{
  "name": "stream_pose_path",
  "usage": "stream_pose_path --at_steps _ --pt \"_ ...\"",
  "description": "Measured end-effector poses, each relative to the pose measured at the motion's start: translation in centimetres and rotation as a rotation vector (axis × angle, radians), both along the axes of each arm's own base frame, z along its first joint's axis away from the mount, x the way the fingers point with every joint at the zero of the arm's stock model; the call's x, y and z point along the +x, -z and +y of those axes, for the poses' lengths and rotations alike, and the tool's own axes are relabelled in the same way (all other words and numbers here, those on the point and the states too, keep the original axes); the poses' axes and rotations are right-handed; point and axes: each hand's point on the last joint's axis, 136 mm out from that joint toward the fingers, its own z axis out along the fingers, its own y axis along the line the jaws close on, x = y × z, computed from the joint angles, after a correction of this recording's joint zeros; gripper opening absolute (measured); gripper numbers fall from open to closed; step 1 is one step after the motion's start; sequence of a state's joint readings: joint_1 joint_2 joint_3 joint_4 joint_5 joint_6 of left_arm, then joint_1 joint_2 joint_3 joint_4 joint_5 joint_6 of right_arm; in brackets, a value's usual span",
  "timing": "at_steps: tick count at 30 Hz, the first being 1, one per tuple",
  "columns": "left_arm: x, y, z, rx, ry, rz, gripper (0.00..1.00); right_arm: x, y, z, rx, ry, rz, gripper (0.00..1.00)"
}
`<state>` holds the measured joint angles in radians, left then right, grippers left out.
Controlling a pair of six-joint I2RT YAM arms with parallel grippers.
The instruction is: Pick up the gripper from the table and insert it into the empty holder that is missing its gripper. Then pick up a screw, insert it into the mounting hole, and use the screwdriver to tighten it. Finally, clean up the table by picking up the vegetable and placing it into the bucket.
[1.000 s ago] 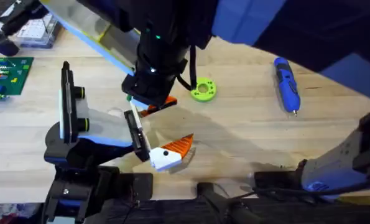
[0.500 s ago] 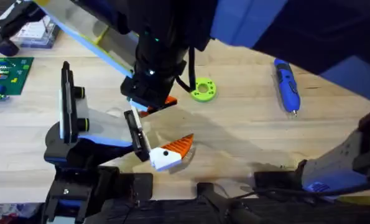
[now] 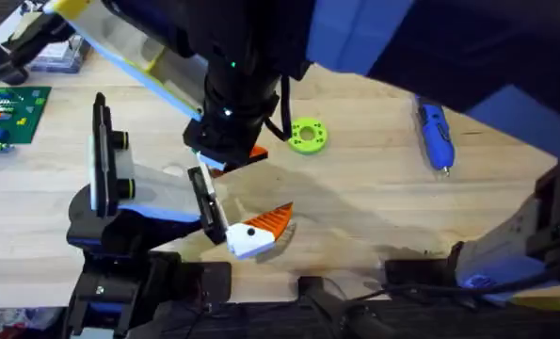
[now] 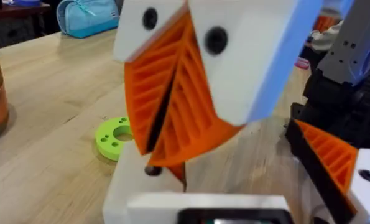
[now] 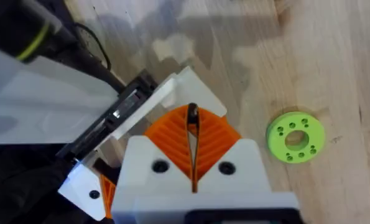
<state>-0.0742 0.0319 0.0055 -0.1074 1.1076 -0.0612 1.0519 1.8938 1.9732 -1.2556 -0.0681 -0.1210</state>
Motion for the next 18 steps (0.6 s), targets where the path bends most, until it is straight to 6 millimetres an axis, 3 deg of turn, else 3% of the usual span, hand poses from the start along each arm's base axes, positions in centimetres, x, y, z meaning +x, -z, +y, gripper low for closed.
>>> stream_pose_path --at_steps 18 --pt "0.00 0.00 0.00 0.000 0.000 0.000 0.990 0.07 0.35 0.12 -0.006 0.000 0.004 0.007"
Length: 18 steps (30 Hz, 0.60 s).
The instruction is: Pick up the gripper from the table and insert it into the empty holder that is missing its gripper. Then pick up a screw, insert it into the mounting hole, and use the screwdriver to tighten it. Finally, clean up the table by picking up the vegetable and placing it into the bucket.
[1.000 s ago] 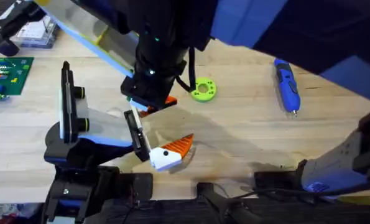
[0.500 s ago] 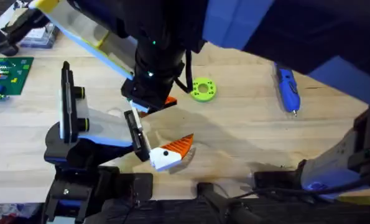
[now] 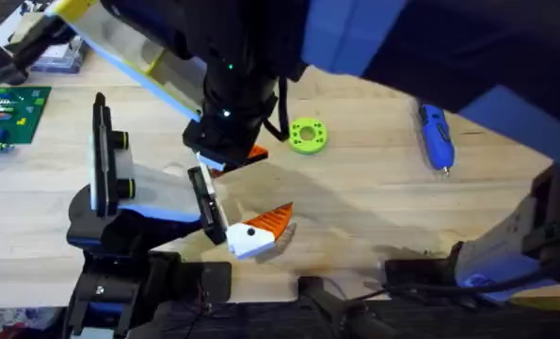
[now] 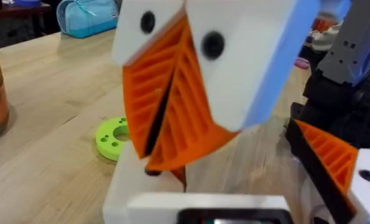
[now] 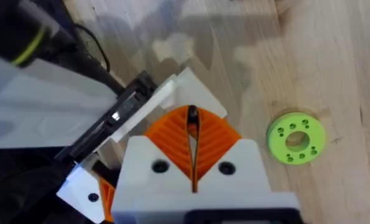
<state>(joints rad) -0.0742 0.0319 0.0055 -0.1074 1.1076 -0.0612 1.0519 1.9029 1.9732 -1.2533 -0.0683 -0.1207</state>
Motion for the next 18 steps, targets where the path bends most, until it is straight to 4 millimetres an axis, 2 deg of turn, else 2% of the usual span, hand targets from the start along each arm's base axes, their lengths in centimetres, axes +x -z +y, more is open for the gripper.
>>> stream_pose_path --at_steps 4,16,18 --pt "0.03 0.07 0.01 -0.006 -0.002 0.021 0.990 0.15 0.73 0.23 -0.013 0.000 0.007 0.007" --pt "0.04 0.08 0.02 -0.011 -0.003 0.034 0.990 0.16 0.84 0.24 -0.015 0.000 0.009 0.007" --pt "0.04 0.08 0.02 -0.011 -0.003 0.034 0.990 0.16 0.85 0.23 -0.016 0.000 0.008 0.050"
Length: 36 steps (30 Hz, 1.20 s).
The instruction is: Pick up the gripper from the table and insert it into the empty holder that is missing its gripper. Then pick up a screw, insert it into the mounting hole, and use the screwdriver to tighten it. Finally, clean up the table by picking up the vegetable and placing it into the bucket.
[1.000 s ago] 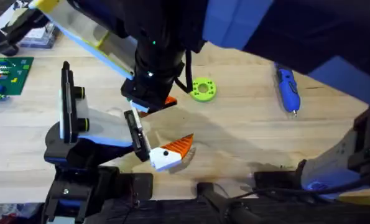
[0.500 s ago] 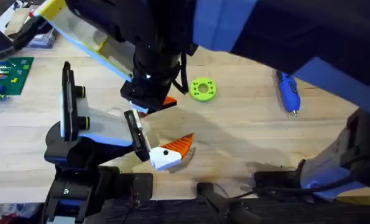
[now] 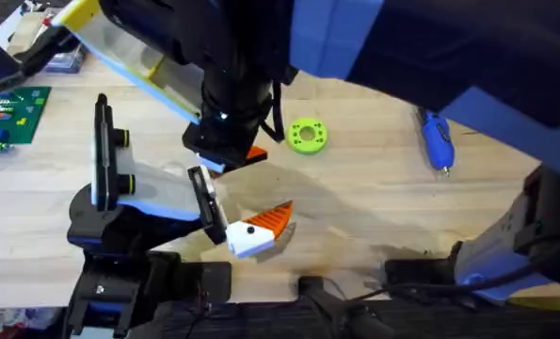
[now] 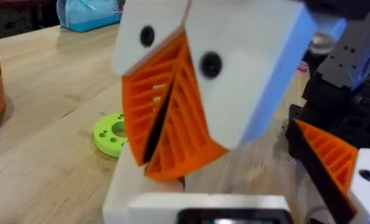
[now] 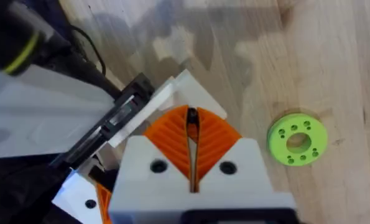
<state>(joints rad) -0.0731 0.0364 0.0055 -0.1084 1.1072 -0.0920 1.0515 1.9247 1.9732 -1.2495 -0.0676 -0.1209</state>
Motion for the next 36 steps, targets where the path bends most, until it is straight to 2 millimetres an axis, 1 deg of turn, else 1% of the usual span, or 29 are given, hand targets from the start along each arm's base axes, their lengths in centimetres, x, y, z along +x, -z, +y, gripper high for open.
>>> stream_pose_path --at_steps 1,2,4,6,7,8,18,22,26,29,33,36 --pt "0.0 0.0 0.0 0.000 0.000 0.000 0.990 0.0 0.0 0.0 0.000 0.001 0.001 0.115" --pt "0.0 0.0 0.0 0.000 0.000 0.000 0.990 0.0 0.0 0.0 0.000 0.002 0.001 0.223" --pt "0.0 0.0 0.0 0.000 0.000 0.000 0.990 0.2 0.0 -0.1 -0.007 0.005 -0.010 0.514" --pt "0.0 0.0 0.0 0.000 0.000 0.000 0.990 1.0 0.1 -0.6 -0.021 0.022 -0.030 0.817" --pt "0.0 0.0 0.0 0.000 0.000 0.000 0.990 1.4 0.0 -0.9 -0.025 0.032 -0.038 0.940" --pt "0.0 0.0 0.0 0.000 0.000 0.000 0.990 1.7 0.0 -1.0 -0.025 0.038 -0.040 0.983" --pt "0.0 0.0 0.0 0.000 0.001 -0.001 0.990 1.8 -0.2 -1.0 -0.023 0.037 -0.047 0.996" --pt "0.0 0.0 0.0 0.003 0.001 -0.008 0.990 1.8 -0.7 -1.0 -0.008 0.041 -0.053 0.996" --pt "0.0 0.0 0.0 0.005 0.002 -0.012 0.990 1.6 -2.3 -0.8 0.050 0.050 -0.063 0.996" --pt "0.0 0.0 0.0 0.005 0.002 -0.012 0.990 1.6 -4.1 -1.1 0.104 0.059 -0.085 0.996" --pt "0.0 0.0 0.0 0.005 0.002 -0.013 0.990 2.2 -6.2 -2.3 0.181 0.093 -0.125 0.996" --pt "0.0 0.0 0.0 0.005 0.002 -0.014 0.990 3.0 -6.7 -3.9 0.224 0.148 -0.147 0.997"
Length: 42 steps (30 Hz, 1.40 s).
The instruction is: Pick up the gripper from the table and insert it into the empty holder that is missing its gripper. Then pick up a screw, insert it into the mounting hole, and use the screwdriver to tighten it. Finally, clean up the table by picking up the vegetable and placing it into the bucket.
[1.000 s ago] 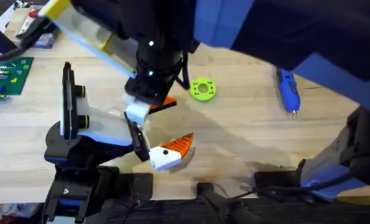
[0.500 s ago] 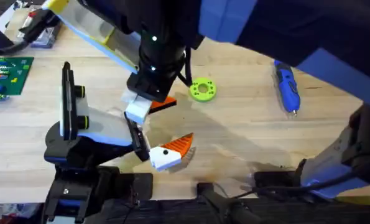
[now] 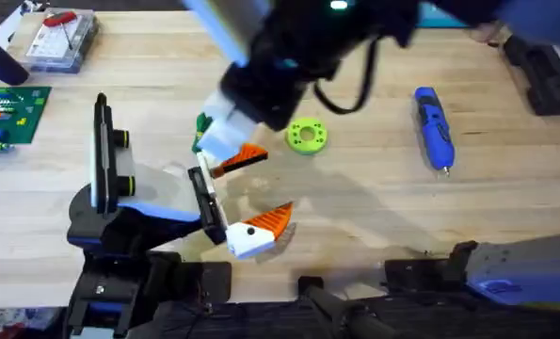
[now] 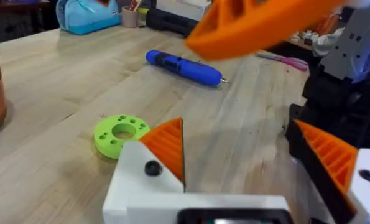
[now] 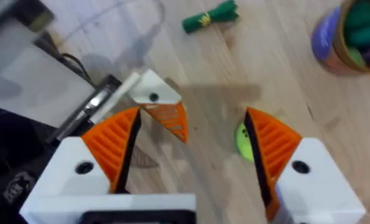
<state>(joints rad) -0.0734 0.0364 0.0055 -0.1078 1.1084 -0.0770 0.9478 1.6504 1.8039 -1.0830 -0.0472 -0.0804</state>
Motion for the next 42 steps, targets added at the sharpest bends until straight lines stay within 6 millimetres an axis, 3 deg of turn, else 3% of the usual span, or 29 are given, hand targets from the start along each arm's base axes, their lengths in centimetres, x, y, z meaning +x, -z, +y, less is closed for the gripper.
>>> stream_pose_path --at_steps 8,22,31,42 --pt "0.0 0.0 0.0 0.000 0.000 -0.001 0.990 1.9 0.9 -6.3 0.000 0.210 0.056 0.997" --pt "0.0 0.0 0.0 0.000 0.000 -0.001 0.990 4.1 2.1 -13.8 -0.011 0.452 0.099 0.997" --pt "0.0 0.0 0.0 0.001 0.000 -0.001 0.990 4.8 1.7 -15.0 0.002 0.500 0.094 0.997" --pt "0.1 0.0 0.0 0.001 -0.006 -0.003 0.990 3.7 2.4 -15.7 -0.027 0.534 0.147 0.997"
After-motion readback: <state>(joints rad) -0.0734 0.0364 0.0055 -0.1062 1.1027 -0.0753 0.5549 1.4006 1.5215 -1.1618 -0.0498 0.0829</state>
